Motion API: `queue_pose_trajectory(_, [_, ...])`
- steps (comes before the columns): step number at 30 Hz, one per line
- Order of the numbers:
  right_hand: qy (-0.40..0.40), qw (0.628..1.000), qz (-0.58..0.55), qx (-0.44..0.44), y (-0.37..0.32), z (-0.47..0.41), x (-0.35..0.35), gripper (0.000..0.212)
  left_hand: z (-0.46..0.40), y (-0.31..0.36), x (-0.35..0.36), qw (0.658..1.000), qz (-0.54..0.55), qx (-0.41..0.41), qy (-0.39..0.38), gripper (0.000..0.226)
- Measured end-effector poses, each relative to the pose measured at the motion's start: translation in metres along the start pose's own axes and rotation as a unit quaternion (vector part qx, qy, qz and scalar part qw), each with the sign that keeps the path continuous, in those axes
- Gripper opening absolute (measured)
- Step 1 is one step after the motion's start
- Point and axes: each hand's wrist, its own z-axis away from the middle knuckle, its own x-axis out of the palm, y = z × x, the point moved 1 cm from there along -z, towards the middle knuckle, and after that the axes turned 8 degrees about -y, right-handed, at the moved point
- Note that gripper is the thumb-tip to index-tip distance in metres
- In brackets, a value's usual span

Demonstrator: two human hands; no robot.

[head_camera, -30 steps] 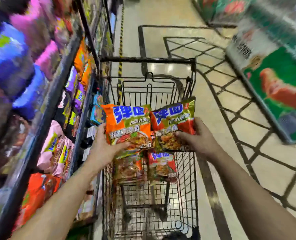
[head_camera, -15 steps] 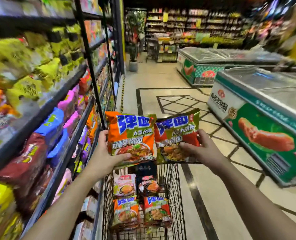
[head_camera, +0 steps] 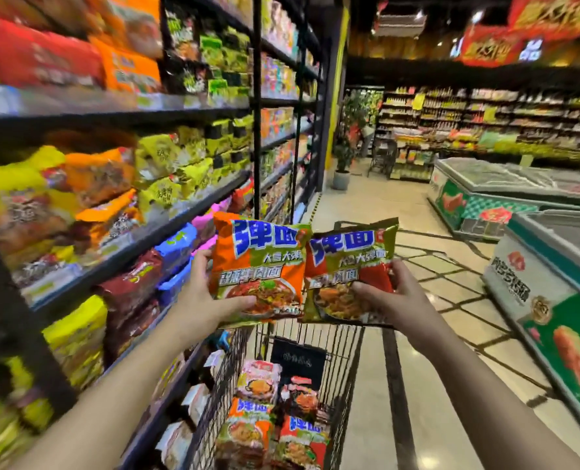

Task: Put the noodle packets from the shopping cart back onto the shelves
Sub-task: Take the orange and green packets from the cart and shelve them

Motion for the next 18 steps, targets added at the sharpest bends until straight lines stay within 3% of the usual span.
queue_pose_trajectory(6, [-0.089, 0.995, -0.020, -0.031, -0.031, -0.003, 0.029, 0.057, 0.067, 0.034, -0.024, 0.996, -0.031, -0.012, 0.087, 0.076])
queue_pose_trajectory(10, [-0.149, 0.986, -0.042, -0.055, -0.054, -0.001, 0.069, 0.056, 0.115, 0.047, -0.056, 0.989, -0.022, -0.032, 0.143, 0.084])
queue_pose_trajectory(14, [-0.195, 0.976, -0.046, -0.080, -0.075, 0.008, 0.116, 0.038, 0.169, 0.059, -0.086, 0.976, -0.039, -0.045, 0.210, 0.084])
queue_pose_trajectory(18, [-0.258, 0.960, -0.059, -0.094, -0.100, 0.027, 0.165, 0.035, 0.234, 0.071, -0.115, 0.960, -0.055, -0.054, 0.268, 0.079])
